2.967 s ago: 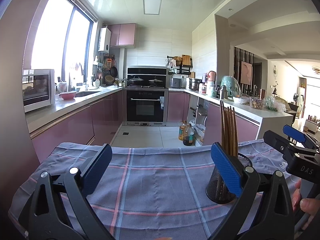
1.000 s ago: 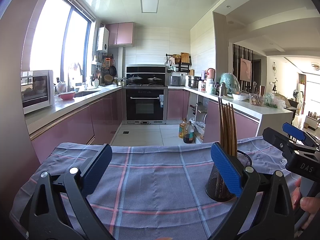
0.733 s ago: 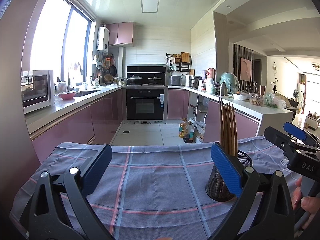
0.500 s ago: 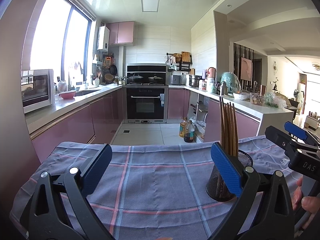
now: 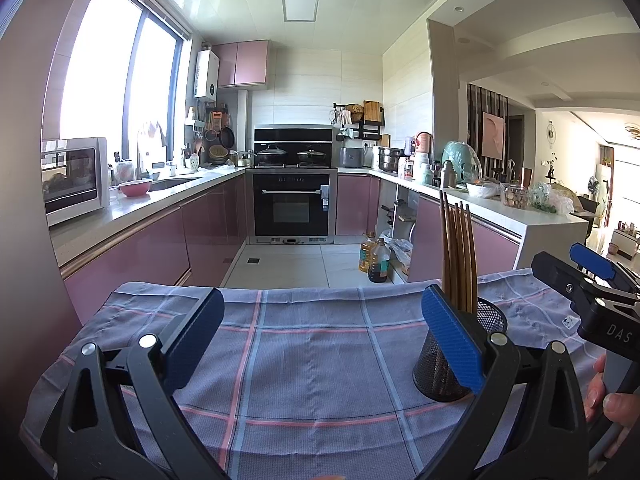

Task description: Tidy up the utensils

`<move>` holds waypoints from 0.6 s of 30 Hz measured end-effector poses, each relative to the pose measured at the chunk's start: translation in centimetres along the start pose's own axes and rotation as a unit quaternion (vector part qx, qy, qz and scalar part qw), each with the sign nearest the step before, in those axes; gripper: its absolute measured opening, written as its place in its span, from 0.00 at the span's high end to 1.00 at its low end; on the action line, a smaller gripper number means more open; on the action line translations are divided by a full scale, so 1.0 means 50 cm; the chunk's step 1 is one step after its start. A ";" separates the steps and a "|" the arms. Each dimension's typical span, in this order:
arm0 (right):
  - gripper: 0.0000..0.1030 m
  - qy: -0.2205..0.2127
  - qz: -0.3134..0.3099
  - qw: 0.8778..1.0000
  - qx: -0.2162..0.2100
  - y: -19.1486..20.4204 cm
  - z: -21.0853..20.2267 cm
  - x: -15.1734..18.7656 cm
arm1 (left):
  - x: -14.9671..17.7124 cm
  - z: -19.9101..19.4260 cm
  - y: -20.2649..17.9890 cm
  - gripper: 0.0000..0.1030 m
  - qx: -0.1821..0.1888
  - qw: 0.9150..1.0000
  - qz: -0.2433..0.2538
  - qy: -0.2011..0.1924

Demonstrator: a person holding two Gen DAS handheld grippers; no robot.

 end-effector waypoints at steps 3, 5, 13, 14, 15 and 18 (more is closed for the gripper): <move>0.06 0.001 0.001 1.000 0.000 0.001 0.001 0.002 | 0.002 -0.002 0.003 0.05 -0.001 1.000 0.000 0.001; 0.06 0.002 0.001 1.000 0.000 0.001 0.001 0.005 | 0.003 -0.004 0.006 0.06 0.000 1.000 0.000 0.002; 0.06 0.003 0.002 1.000 0.000 0.001 0.004 0.010 | 0.003 -0.003 0.007 0.05 -0.001 1.000 0.000 0.003; 0.06 0.004 0.002 1.000 0.001 0.003 0.004 0.011 | 0.003 -0.005 0.009 0.05 -0.001 1.000 0.000 0.002; 0.06 0.004 0.003 1.000 0.001 0.002 0.006 0.010 | 0.003 -0.006 0.010 0.05 -0.002 1.000 0.000 0.001; 0.06 0.004 0.003 1.000 0.002 0.002 0.005 0.011 | 0.003 -0.011 0.015 0.05 -0.003 1.000 0.000 -0.002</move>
Point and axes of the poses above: each gripper's, at about its wrist camera, not at the fingertips, and z roughly the way its jaws point, y to its left, x to its underside, the point moved 4 cm from there along z, roughly the way its jaws point, and after that the axes turned 5 degrees about -z, right-handed, at the moved point
